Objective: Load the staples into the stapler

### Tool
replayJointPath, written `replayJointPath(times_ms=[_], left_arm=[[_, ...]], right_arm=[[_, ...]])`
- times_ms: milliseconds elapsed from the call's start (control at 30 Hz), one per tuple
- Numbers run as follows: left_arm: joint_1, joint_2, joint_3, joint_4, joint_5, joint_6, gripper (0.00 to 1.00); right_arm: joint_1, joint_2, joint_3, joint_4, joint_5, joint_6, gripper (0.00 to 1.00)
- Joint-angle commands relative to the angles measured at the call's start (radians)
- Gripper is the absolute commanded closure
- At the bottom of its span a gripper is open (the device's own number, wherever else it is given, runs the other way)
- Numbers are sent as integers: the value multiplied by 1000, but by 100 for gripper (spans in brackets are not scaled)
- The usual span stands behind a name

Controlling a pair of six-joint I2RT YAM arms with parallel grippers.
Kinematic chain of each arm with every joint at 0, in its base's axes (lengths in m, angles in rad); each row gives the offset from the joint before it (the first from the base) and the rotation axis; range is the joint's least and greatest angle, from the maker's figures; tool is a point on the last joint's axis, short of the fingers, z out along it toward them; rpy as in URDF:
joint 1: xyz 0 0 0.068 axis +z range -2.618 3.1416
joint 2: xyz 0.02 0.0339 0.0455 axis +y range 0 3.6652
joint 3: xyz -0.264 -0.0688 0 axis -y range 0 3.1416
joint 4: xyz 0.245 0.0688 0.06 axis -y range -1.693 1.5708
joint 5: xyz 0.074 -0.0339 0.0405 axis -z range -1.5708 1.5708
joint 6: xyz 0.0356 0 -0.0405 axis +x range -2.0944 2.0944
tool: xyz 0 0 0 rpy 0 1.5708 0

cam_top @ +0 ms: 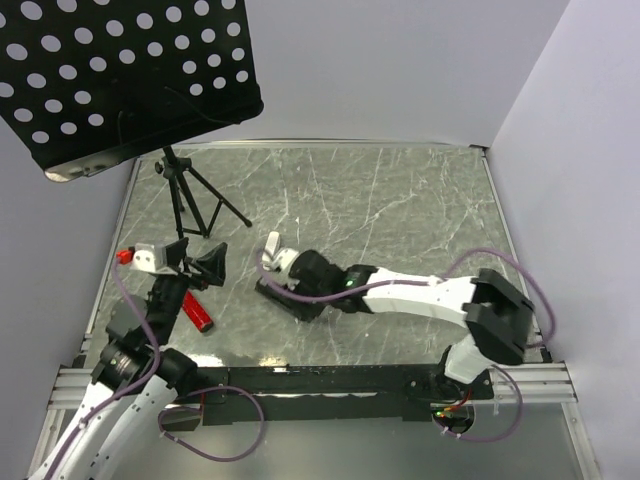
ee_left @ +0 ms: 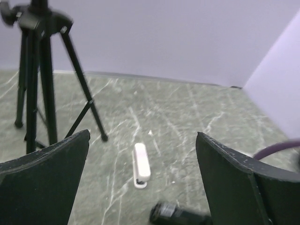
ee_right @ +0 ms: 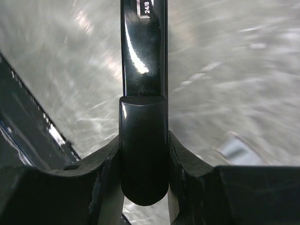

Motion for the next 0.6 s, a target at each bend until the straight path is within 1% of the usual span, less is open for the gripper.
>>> replayJointPath(times_ms=[0, 33, 133, 167, 233, 267, 300, 333, 400, 433, 467, 500, 533, 567], left_arm=[[0, -41, 18, -29, 121, 62, 1], [1, -35, 27, -49, 141, 77, 1], [0, 8, 58, -108, 239, 97, 1], [0, 17, 63, -114, 297, 100, 1], [0, 52, 61, -112, 354, 111, 1], [0, 77, 58, -108, 423, 114, 0], [1, 92, 56, -96, 451, 126, 1], [0, 104, 52, -88, 489, 136, 1], [0, 147, 49, -73, 575, 163, 1], [0, 163, 50, -65, 592, 171, 1], [0, 192, 52, -62, 612, 180, 0], [0, 206, 55, -59, 644, 201, 1], [1, 219, 61, -54, 661, 214, 1], [0, 250, 64, -54, 687, 229, 1]], right_arm=[[33, 84, 18, 123, -64, -66, 99], [32, 107, 13, 131, -67, -81, 99], [33, 141, -2, 133, -69, -106, 94], [32, 147, 1, 121, -67, -112, 89], [32, 141, -4, 105, -66, -113, 80], [32, 134, -14, 105, -66, -141, 70], [30, 122, -21, 96, -64, -146, 63], [30, 96, -30, 88, -55, -144, 51], [30, 59, -40, 78, -47, -129, 40], [29, 7, -68, 84, -35, -123, 30], [19, -22, -83, 88, -30, -123, 25], [13, -52, -100, 93, -21, -76, 22], [6, -114, -135, 99, -12, -61, 16], [-13, -145, -155, 102, 5, -49, 13]])
